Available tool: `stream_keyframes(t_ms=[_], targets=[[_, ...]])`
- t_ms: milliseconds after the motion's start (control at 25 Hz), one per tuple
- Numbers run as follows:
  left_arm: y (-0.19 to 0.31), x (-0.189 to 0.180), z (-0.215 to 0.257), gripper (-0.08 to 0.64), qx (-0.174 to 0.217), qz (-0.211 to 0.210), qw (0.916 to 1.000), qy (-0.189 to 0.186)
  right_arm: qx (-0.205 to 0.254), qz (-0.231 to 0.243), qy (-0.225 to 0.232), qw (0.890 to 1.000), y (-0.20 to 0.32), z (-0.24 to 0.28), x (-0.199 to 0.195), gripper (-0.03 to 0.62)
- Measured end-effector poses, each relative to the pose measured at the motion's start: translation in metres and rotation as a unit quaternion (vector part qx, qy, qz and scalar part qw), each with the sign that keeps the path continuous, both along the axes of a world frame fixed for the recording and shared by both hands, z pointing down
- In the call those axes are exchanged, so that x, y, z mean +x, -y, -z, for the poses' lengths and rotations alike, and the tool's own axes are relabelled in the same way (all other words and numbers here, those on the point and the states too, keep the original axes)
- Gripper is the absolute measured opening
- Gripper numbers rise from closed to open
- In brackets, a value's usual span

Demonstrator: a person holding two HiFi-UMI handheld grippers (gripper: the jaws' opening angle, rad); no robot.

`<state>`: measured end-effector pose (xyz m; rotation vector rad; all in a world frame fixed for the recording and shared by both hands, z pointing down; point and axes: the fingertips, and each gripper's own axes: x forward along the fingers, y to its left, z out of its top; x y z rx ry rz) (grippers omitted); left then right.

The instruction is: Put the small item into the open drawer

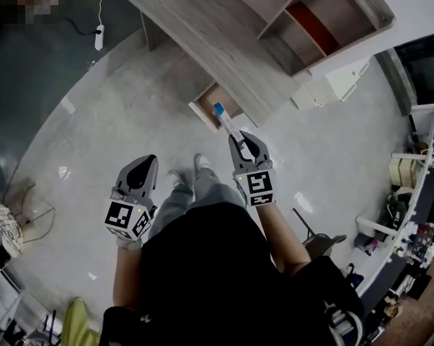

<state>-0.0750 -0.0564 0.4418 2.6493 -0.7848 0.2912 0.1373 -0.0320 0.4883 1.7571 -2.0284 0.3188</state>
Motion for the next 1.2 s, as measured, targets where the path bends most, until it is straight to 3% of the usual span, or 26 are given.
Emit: stream_keyframes(t_ms=[360, 600, 1200], targets=[[0.014, 0.009, -0.018, 0.002, -0.029, 0.053, 0.9979, 0.025, -0.074, 0.062, -0.029, 0.995, 0.048, -0.082, 0.022, 0.091], [0.004, 0.003, -0.034, 0.002, -0.067, 0.109, 0.9905, 0.050, -0.127, 0.101, -0.062, 0.985, 0.061, -0.140, 0.032, 0.091], [-0.005, 0.013, -0.057, 0.002, -0.101, 0.159, 0.9773, 0.097, -0.225, 0.127, -0.122, 0.958, 0.090, -0.283, 0.059, 0.092]])
